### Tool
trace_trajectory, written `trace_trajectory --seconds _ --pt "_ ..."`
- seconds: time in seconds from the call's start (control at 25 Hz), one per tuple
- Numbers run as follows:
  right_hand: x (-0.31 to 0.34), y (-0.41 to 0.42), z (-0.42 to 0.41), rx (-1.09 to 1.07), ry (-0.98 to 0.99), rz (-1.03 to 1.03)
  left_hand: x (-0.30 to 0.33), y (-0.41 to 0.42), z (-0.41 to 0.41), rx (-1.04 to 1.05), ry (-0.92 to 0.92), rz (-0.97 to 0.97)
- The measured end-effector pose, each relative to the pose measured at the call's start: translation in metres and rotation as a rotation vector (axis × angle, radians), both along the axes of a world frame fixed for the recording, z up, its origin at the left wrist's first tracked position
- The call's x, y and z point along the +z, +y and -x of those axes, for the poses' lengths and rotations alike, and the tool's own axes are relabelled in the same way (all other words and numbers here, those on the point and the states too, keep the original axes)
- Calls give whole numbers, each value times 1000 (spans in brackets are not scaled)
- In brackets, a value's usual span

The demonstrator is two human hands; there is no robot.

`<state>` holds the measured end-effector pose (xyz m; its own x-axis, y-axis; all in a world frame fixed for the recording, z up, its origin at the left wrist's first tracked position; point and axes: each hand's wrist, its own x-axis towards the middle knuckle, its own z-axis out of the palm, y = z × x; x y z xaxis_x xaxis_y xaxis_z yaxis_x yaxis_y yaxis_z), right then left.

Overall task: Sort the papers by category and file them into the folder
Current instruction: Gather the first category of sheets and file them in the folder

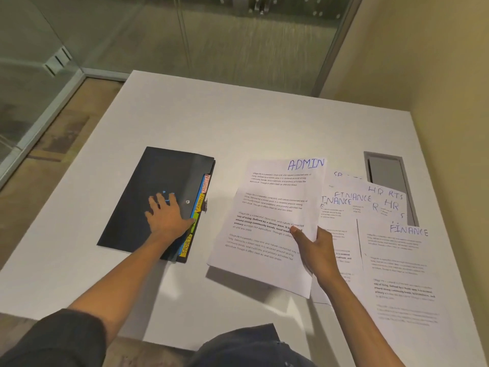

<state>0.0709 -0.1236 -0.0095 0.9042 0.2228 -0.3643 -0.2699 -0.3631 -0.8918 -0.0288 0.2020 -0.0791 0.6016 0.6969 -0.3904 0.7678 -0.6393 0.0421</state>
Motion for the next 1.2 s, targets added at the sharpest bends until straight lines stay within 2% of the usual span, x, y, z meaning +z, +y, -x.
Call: trace_trajectory --seconds 0.16,0.32,0.64,0.84,1.2 --pt "-5 4 -2 23 11 -1 1 3 -5 21 -13 63" --pt "-5 11 -3 57 7 -36 8 4 -8 -51 -40 27" --pt "1 37 -20 228 96 -37 55 -16 -21 -255 -280 -6" --pt "5 58 -47 350 119 105 69 -42 -24 -339 -324 59" --pt "-9 98 -38 245 -84 252 80 -79 -38 -466 -239 20"
